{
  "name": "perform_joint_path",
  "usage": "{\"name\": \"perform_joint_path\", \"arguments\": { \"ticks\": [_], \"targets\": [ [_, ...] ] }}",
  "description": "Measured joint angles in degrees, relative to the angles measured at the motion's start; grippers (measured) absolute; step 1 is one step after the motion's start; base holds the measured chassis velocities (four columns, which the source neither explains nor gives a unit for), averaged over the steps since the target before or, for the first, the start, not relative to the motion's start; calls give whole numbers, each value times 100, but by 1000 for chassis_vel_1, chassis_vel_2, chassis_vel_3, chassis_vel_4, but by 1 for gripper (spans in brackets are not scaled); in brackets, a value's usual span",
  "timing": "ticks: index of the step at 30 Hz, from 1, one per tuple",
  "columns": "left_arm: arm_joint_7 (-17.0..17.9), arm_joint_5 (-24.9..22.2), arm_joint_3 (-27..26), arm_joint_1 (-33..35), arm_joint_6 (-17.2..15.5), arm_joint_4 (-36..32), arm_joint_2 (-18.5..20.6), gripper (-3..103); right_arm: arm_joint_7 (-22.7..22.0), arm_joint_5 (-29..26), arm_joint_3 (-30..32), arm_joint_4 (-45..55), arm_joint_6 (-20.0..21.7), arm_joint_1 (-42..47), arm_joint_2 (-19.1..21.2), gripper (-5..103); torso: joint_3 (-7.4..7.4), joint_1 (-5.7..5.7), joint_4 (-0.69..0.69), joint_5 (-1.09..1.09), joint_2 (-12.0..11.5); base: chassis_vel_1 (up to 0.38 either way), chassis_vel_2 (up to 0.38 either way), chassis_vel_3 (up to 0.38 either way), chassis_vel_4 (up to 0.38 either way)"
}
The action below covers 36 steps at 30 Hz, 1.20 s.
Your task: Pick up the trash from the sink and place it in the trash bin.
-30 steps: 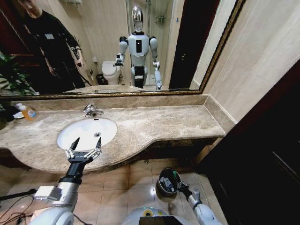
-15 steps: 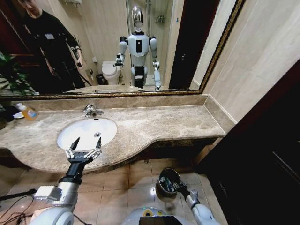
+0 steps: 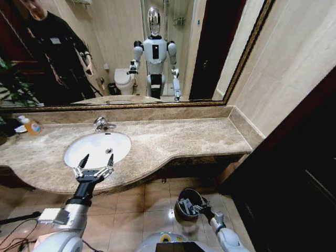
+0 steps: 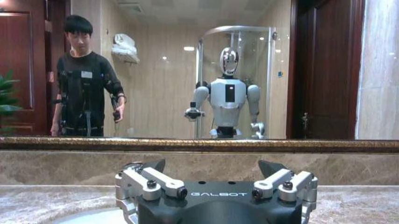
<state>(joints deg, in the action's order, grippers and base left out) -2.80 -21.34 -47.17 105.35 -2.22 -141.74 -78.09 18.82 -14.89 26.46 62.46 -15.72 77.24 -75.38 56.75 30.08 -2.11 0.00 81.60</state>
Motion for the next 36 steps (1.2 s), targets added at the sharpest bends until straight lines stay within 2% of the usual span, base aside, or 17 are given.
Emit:
{"name": "perform_joint_path", "arguments": {
  "ticks": [8,11,15,17,22,24,30,31,36],
  "targets": [
    [0,0,0,0,0,0,0,100,-160,-101,7,371,26,164,36,100,0,0,0,1,0,0,0,0,0],
    [0,0,0,0,0,0,1,100,-406,-609,270,1635,377,531,135,100,0,0,0,0,0,0,0,0,0],
    [0,0,0,0,0,0,0,100,-548,-785,449,2373,529,732,175,100,0,1,-1,-1,0,0,0,0,0],
    [0,0,0,0,0,0,0,100,-605,-968,741,3265,753,1008,122,100,0,1,0,-2,0,0,0,0,0],
    [0,0,0,0,0,0,0,100,-292,-778,1377,4391,1052,1195,-374,100,0,1,1,1,0,0,0,0,0],
    [0,0,0,0,0,0,0,100,-315,-763,1439,4699,1123,1187,-405,100,0,1,0,-2,0,0,0,0,0],
    [0,0,0,-1,0,0,0,100,-559,-812,1395,5375,1403,1011,-426,100,0,1,0,0,0,0,0,0,0],
    [0,0,0,0,0,0,0,100,-712,-824,1284,5539,1509,908,-365,100,0,1,0,0,0,0,0,0,0],
    [0,0,0,0,0,0,0,100,-877,-827,1026,5676,1681,700,-132,100,0,1,0,0,0,0,0,0,0]
  ]
}}
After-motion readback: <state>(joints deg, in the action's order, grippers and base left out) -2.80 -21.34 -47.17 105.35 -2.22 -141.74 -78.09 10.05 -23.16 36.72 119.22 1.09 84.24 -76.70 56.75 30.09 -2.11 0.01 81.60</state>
